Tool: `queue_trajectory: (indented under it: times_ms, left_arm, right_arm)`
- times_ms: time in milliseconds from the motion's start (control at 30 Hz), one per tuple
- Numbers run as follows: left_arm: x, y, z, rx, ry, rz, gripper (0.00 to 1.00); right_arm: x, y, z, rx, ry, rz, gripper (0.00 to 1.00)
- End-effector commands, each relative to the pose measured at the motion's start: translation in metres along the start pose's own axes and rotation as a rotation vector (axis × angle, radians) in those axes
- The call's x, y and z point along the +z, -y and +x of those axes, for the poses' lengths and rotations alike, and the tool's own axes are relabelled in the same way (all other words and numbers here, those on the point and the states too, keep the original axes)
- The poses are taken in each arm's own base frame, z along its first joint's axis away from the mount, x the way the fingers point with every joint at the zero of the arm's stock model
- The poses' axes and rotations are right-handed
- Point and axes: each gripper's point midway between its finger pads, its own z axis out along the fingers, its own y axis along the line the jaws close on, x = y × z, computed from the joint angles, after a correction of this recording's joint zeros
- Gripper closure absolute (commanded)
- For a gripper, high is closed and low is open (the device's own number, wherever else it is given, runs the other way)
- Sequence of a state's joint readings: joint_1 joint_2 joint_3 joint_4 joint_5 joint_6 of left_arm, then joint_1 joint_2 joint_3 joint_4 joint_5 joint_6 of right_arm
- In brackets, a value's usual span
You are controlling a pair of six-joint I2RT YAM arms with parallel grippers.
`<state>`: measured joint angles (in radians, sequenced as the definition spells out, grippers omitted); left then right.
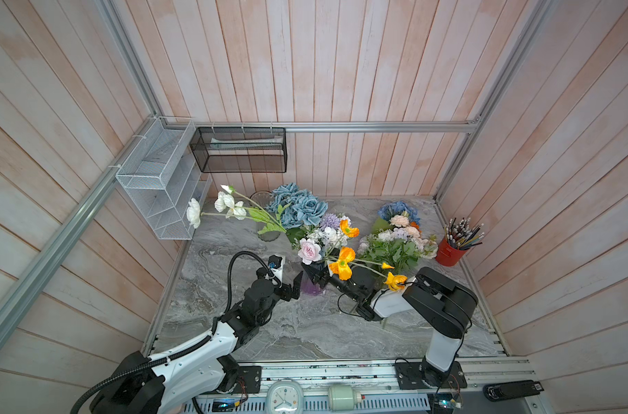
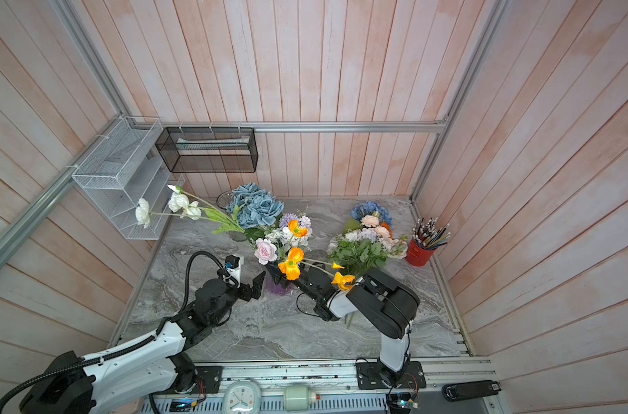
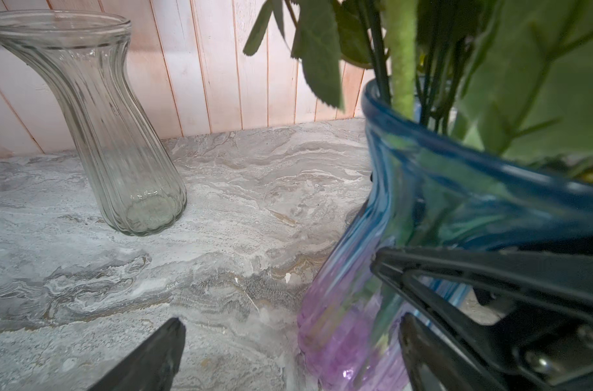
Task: Arrange flowers in a vase
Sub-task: Move the vase to the top-center of the table.
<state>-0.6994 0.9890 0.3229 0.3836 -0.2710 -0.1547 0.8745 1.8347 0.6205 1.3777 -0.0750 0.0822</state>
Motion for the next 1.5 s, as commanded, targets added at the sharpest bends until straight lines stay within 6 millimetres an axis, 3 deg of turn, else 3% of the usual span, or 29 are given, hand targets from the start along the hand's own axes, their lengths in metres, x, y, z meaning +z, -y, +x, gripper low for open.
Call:
queue_trajectory:
  times_ms: [0,67,100,367,500,667,867,1133,1300,1367,1467]
  left_arm:
    - [-0.001,-0.009,-0.004,-0.018,0.028,-0.041,0.0]
    - [-0.001,-0.015,-0.003,-0.028,0.031,-0.071,0.0]
    - [-0.002,-0.018,-0.003,-0.035,0.032,-0.089,0.0]
    - [-0.002,-0.046,-0.008,-0.112,0.059,-0.168,0.0]
    - [-0.003,-0.064,-0.011,-0.166,0.082,-0.206,0.0]
    - [-0.005,-0.079,-0.011,-0.208,0.092,-0.25,0.0]
    - [-0.005,-0.08,-0.003,-0.204,0.069,-0.243,0.0]
    - [-0.004,-0.084,-0.001,-0.18,0.058,-0.255,0.0]
    - [-0.003,-0.086,-0.001,-0.184,0.056,-0.258,0.0]
    - [-0.002,-0.085,-0.001,-0.182,0.053,-0.251,0.0]
    - [-0.002,-0.083,-0.002,-0.183,0.051,-0.245,0.0]
  right_arm:
    - [-0.002,0.01,-0.008,-0.019,0.042,0.043,0.8]
    - [-0.001,0.016,-0.018,-0.024,0.067,0.048,0.89]
    - [0.001,0.02,-0.026,-0.029,0.08,0.048,0.99]
    - [0.018,0.06,-0.081,-0.073,0.148,0.064,1.0]
    - [0.033,0.09,-0.099,-0.105,0.179,0.078,1.0]
    - [0.057,0.14,-0.104,-0.175,0.219,0.154,1.0]
    - [0.076,0.199,-0.109,-0.214,0.31,0.244,1.0]
    - [0.11,0.234,-0.097,-0.271,0.311,0.26,1.0]
    - [0.119,0.248,-0.087,-0.271,0.285,0.272,1.0]
    - [0.119,0.251,-0.086,-0.252,0.288,0.274,0.92]
    - [0.117,0.249,-0.089,-0.234,0.294,0.267,0.64]
